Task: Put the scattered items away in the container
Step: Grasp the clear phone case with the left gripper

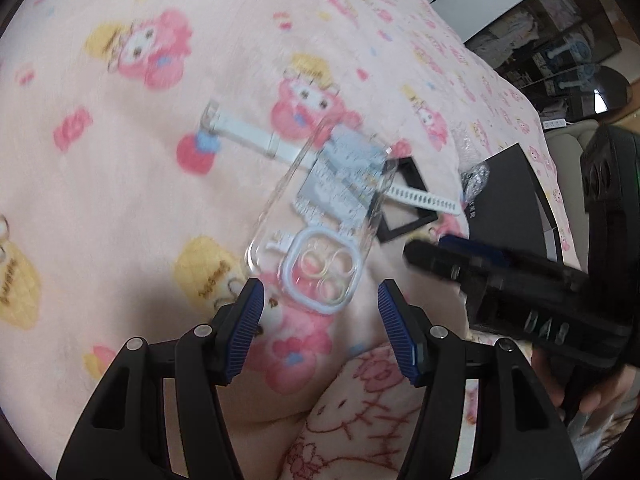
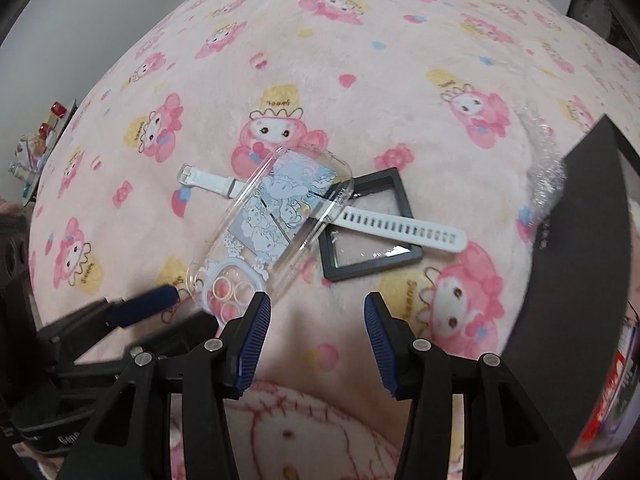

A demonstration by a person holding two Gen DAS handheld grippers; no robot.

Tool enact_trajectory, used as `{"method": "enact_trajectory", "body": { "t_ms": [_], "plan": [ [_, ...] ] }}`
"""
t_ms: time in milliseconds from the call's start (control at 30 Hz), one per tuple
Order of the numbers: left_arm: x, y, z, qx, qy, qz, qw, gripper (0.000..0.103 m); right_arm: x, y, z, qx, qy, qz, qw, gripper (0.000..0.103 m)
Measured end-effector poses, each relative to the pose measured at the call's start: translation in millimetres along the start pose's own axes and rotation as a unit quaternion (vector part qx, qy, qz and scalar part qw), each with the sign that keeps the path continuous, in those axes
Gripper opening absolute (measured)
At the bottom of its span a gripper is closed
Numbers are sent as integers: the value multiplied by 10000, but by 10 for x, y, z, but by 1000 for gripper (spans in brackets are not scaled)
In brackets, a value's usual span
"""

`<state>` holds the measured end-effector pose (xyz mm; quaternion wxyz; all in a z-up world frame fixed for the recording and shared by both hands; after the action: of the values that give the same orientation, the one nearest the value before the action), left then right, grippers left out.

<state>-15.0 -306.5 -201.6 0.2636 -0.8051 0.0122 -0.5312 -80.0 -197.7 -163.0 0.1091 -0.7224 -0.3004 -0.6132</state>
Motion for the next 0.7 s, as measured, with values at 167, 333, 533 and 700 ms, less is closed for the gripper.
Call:
{"method": "enact_trajectory", "body": {
  "t_ms": [167,333,533,700],
  "plan": [
    [-144,162,37,337,141,189,9992,60,-89,-29,-221,38,-68,142,9999,45],
    [-243,300,-35,789,-25,438,9959,50,-194,16,-476,263,-208,267,9991,45],
    [-193,396,-116,866,-192,338,9955,35,-407,55,-723,362,-165,349,9986,46],
    [-103,483,-229,853,-371,-46,9957,31,-535,96,-846,475,-192,298,9982,52]
  ]
}}
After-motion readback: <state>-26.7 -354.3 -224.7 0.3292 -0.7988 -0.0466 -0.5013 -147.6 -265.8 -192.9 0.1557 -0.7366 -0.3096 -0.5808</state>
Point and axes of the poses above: each gripper's, at about its wrist camera, not at the fingertips, and x roughly against the way its jaws point, y to its left, z to its underside, the point moved 1 cm from there along -x, roughly the way its jaws point, and after that the axes turned 8 degrees about -x, right-handed, at the moved point
